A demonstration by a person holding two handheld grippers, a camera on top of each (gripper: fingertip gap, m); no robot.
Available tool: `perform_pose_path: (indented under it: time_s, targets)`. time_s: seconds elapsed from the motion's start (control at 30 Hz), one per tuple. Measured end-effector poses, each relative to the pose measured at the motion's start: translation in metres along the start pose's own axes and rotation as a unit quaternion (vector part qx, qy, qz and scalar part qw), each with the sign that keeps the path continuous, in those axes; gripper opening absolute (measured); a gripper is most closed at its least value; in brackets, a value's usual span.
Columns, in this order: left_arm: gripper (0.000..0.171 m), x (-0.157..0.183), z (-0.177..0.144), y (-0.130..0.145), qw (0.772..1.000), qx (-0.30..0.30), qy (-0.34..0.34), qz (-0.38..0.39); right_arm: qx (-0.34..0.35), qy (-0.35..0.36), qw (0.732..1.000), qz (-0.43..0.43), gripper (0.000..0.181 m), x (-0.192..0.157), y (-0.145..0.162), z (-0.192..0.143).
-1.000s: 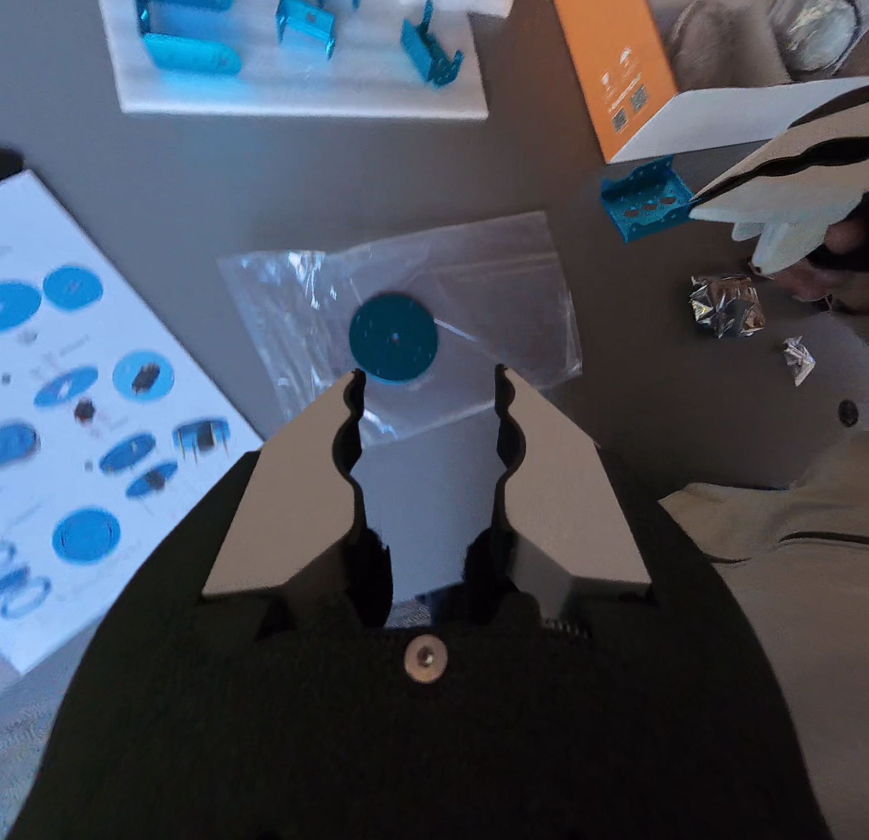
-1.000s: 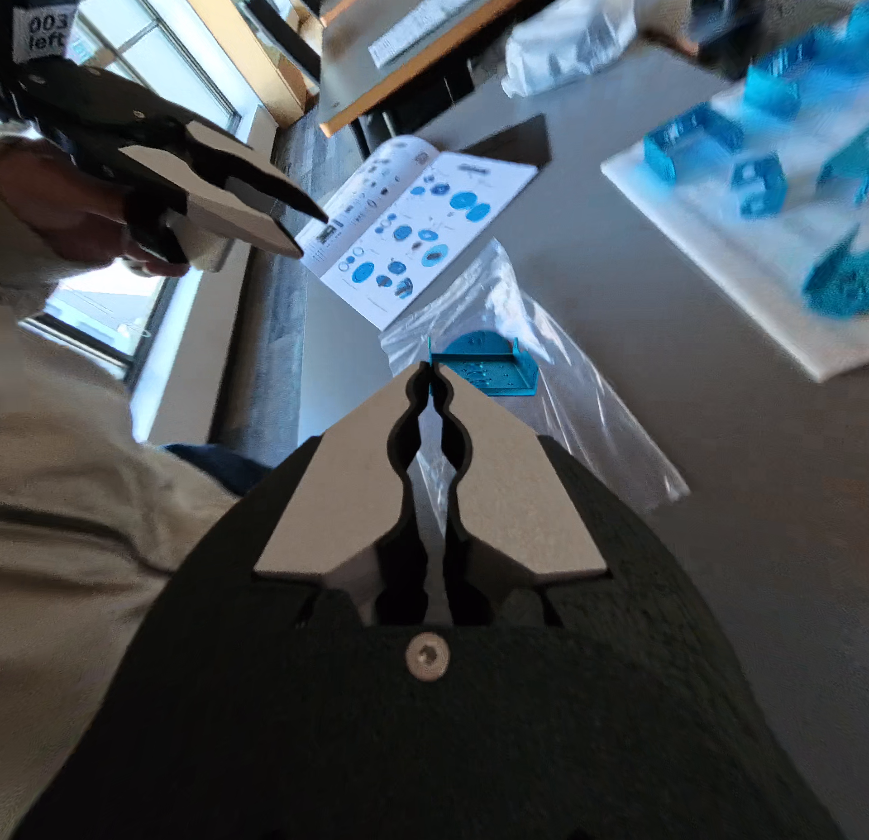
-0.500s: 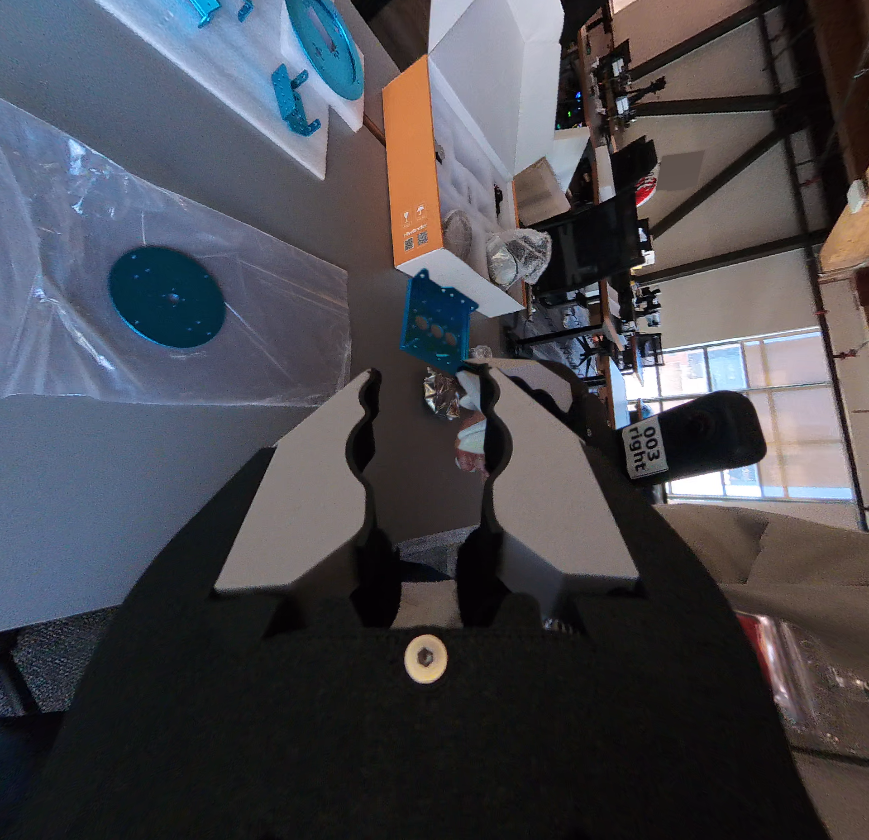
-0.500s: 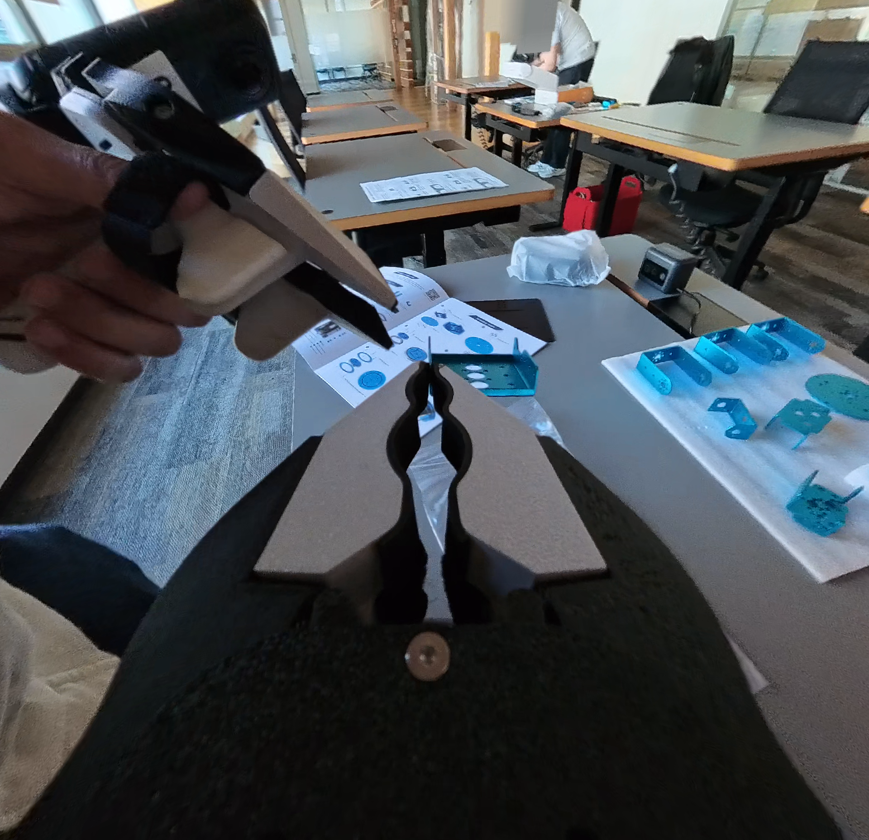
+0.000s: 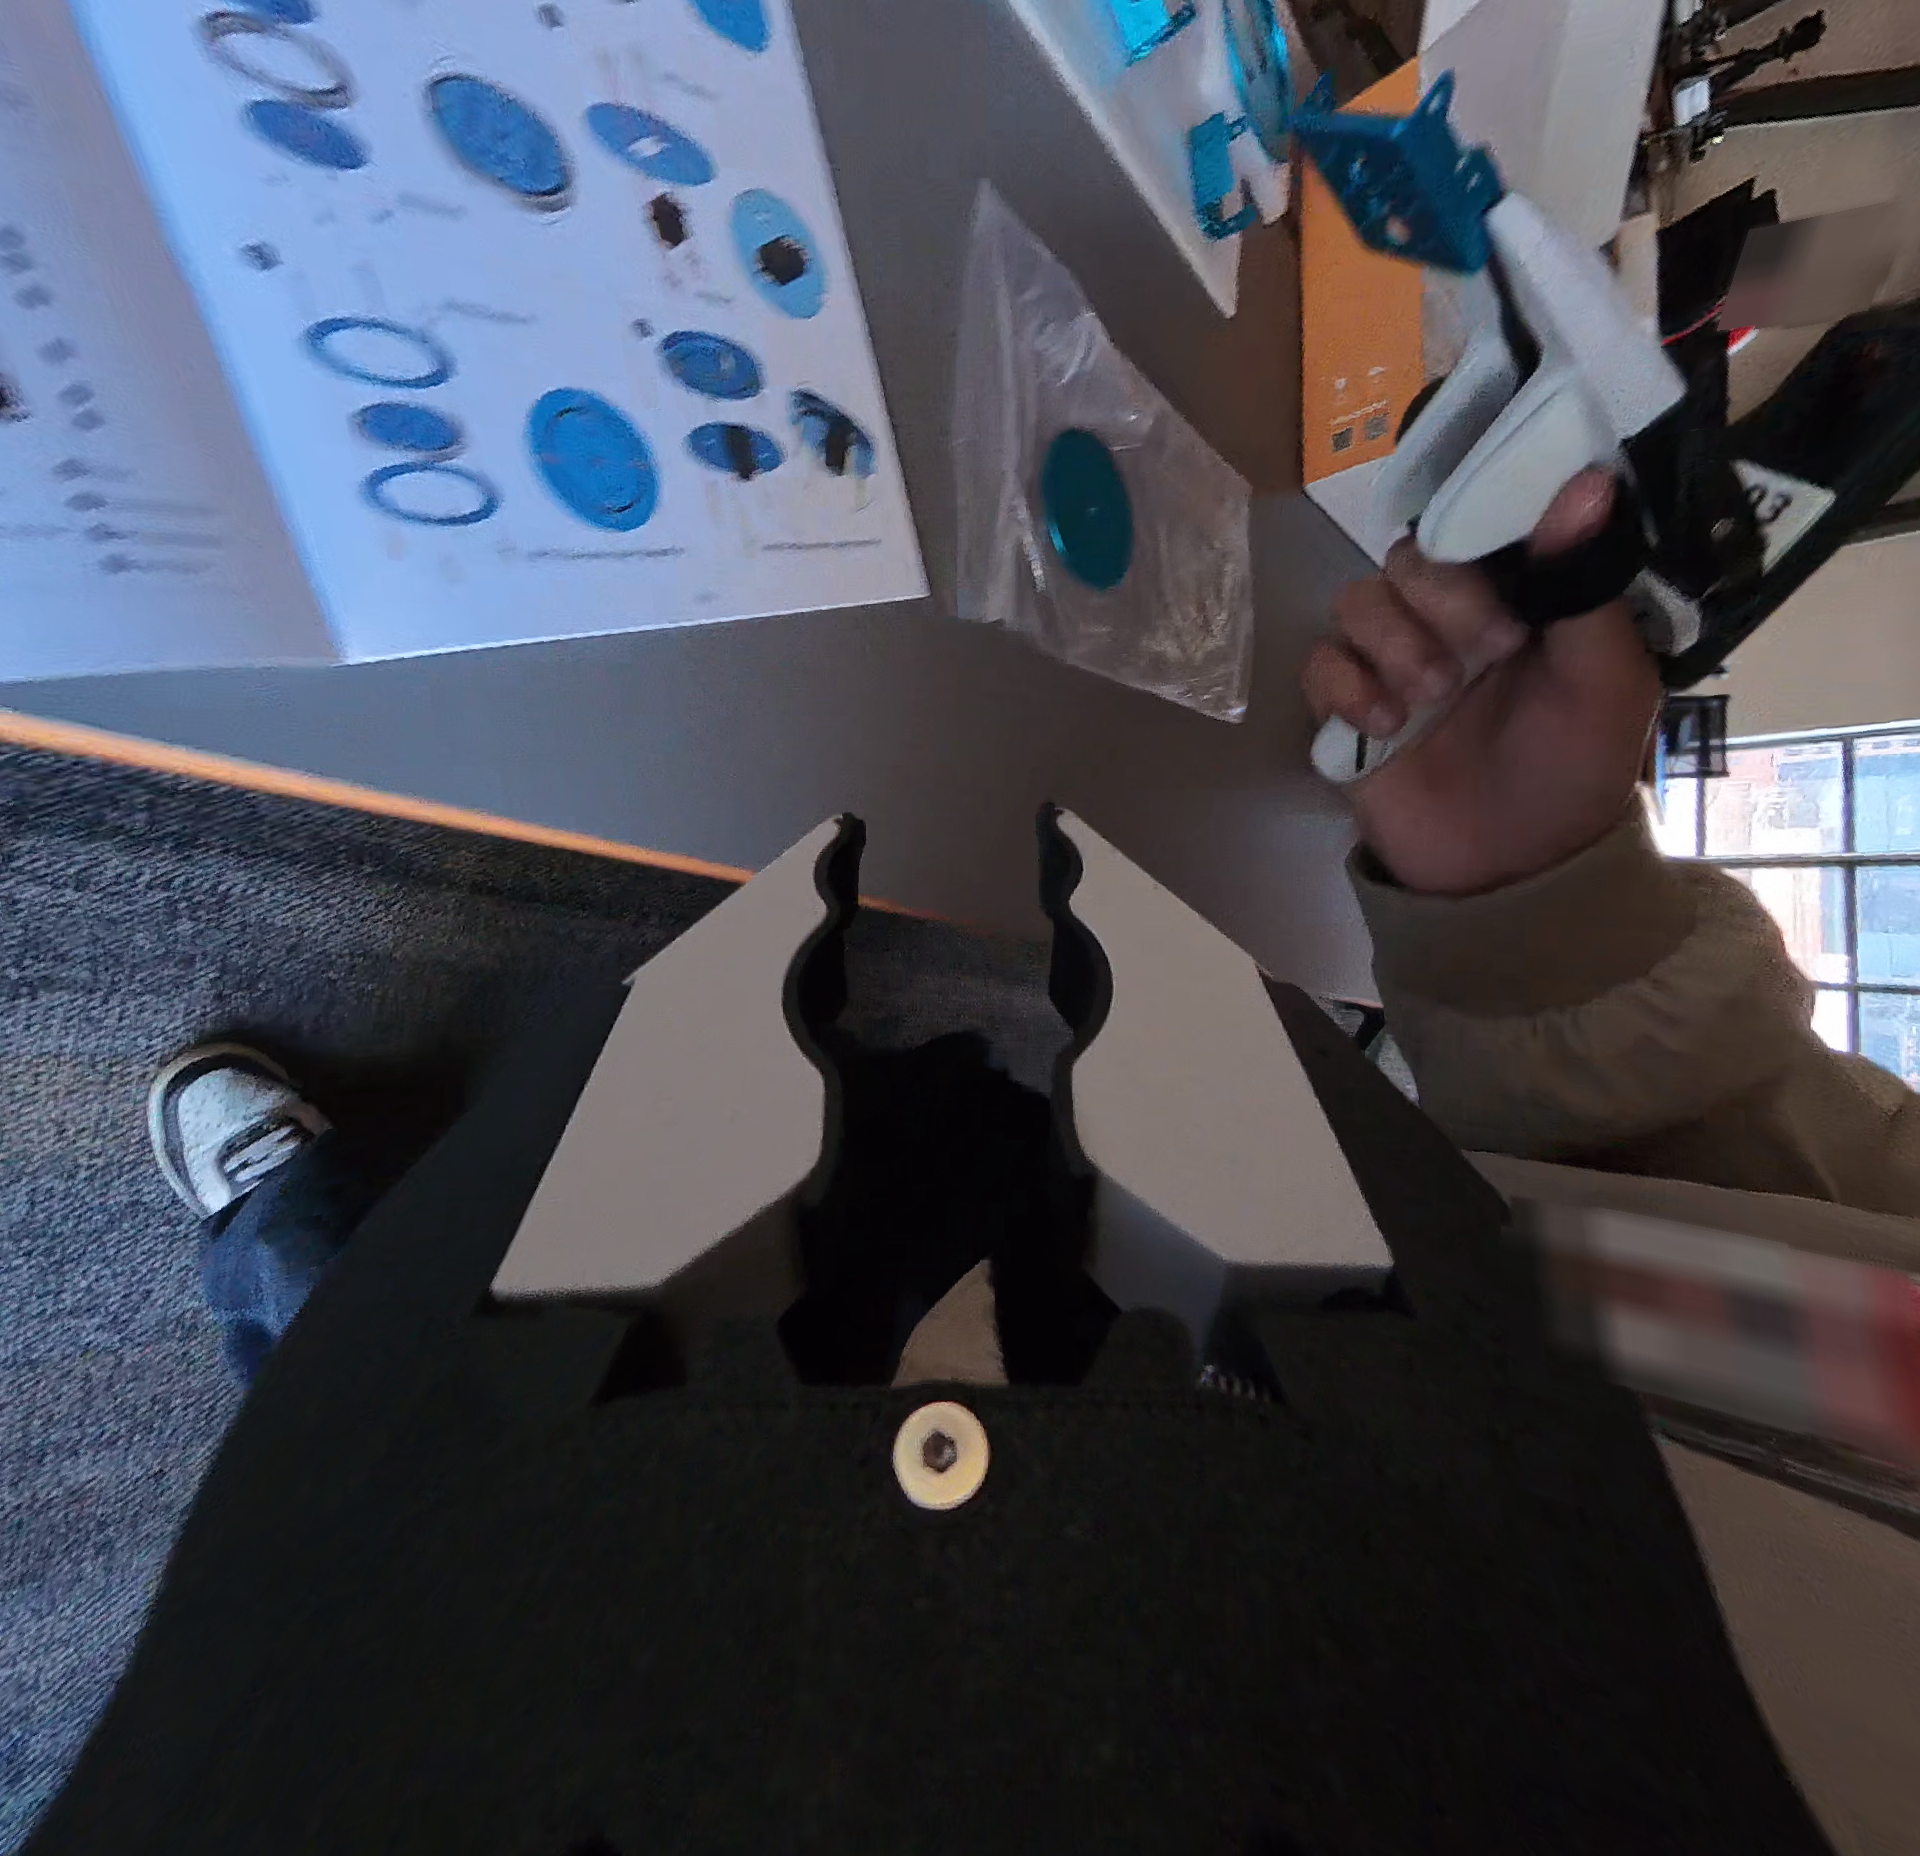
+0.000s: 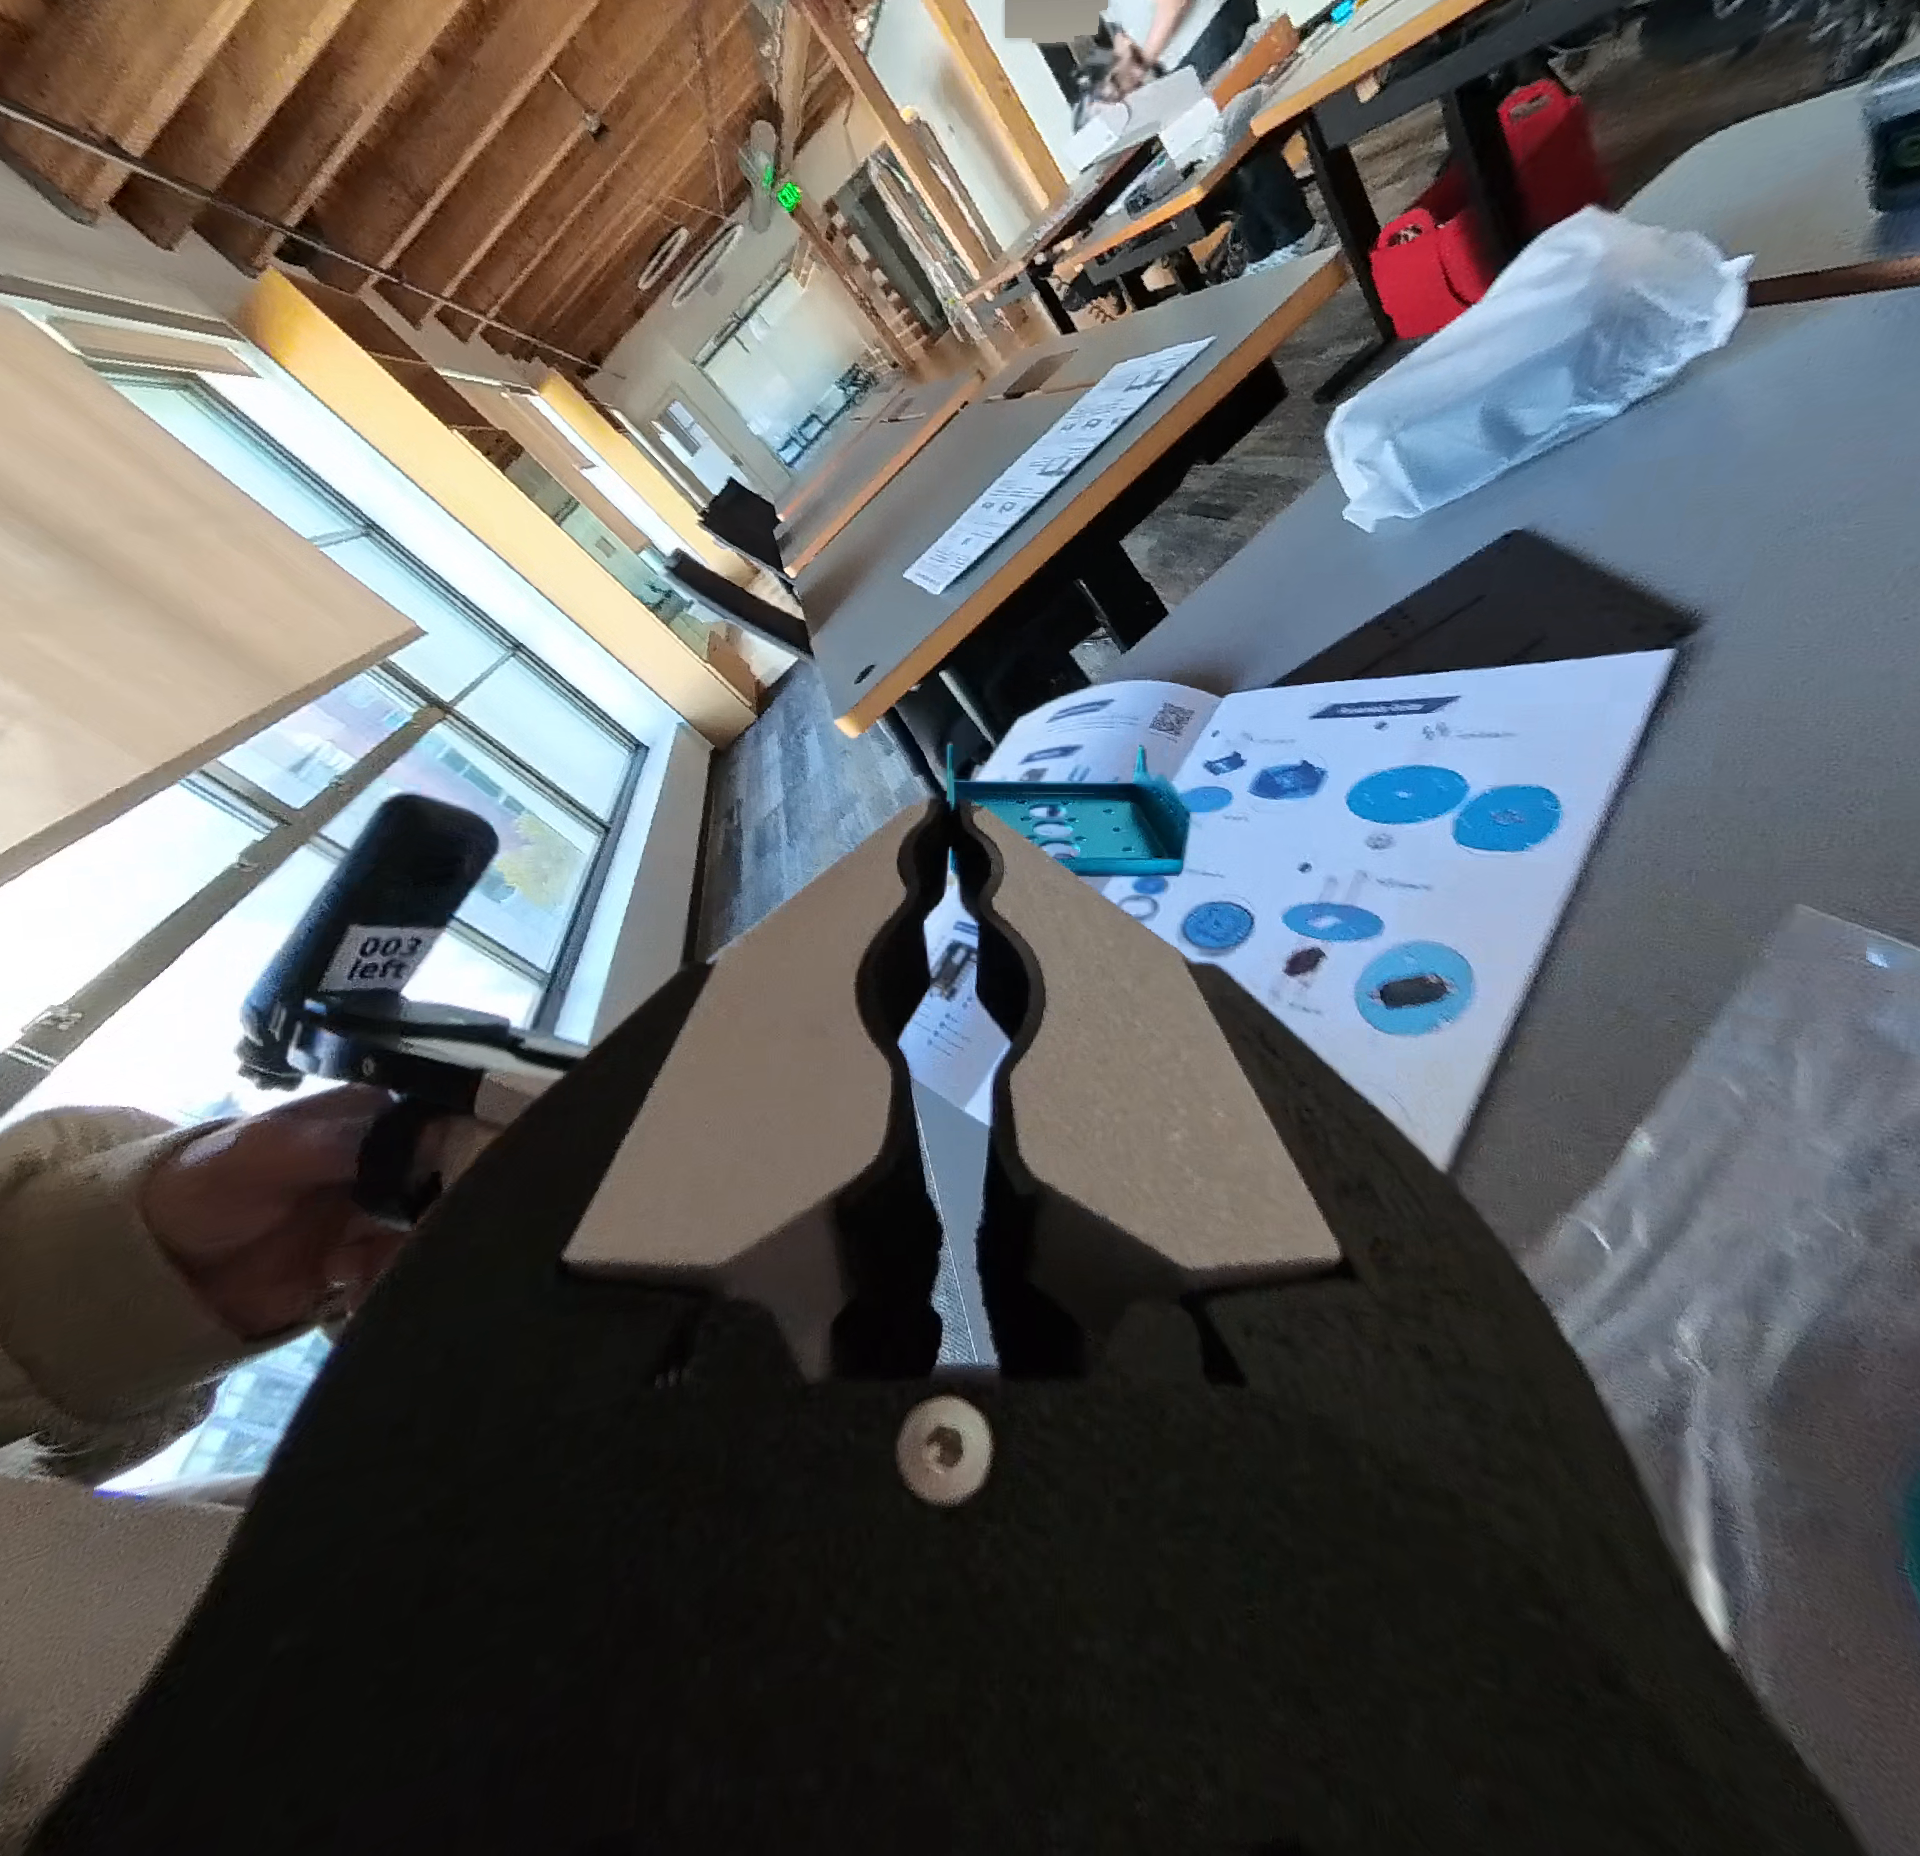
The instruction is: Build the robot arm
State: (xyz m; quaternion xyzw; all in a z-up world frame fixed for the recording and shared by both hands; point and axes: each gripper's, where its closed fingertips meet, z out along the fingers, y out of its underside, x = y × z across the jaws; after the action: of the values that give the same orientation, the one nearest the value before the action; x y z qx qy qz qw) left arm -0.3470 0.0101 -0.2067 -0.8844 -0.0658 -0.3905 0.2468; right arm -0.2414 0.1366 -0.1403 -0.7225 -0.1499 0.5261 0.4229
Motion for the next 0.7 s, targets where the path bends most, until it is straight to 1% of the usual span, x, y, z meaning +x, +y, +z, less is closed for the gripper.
perform_pose_path:
  time_s: [0.07, 0.17, 0.27, 0.33, 0.43, 0.53, 0.6, 0.7]
  targets:
    - [0.033, -0.019, -0.011, 0.004, 1.0, -0.007, -0.01, 0.004, -0.001, -0.013, 1.0, 0.007, 0.0, 0.0, 0.005, 0.016]
    - [0.033, -0.035, -0.019, 0.004, 0.999, -0.013, -0.024, 0.034, -0.011, -0.011, 1.0, 0.01, 0.0, 0.004, 0.017, 0.026]
    - [0.032, -0.039, -0.021, 0.003, 0.998, -0.004, -0.033, 0.051, -0.008, -0.02, 0.999, 0.027, 0.0, 0.004, 0.023, 0.023]
    - [0.032, -0.034, -0.019, 0.003, 0.998, 0.011, -0.034, 0.057, -0.013, -0.027, 0.999, 0.034, 0.0, 0.004, 0.025, 0.017]
    - [0.033, -0.024, -0.008, 0.008, 0.996, 0.022, -0.039, 0.079, -0.017, -0.051, 0.997, 0.053, 0.0, -0.002, 0.02, -0.001]
    - [0.033, -0.012, 0.014, 0.015, 0.993, 0.026, -0.042, 0.108, -0.039, -0.056, 0.997, 0.032, 0.0, -0.002, 0.018, -0.027]
    - [0.033, -0.003, 0.034, 0.019, 0.992, 0.028, -0.04, 0.12, -0.055, -0.039, 0.998, 0.0, 0.0, 0.009, 0.019, -0.051]
    - [0.033, 0.009, 0.068, 0.023, 0.99, 0.036, -0.035, 0.134, -0.069, 0.001, 0.997, -0.033, 0.0, 0.043, 0.024, -0.092]
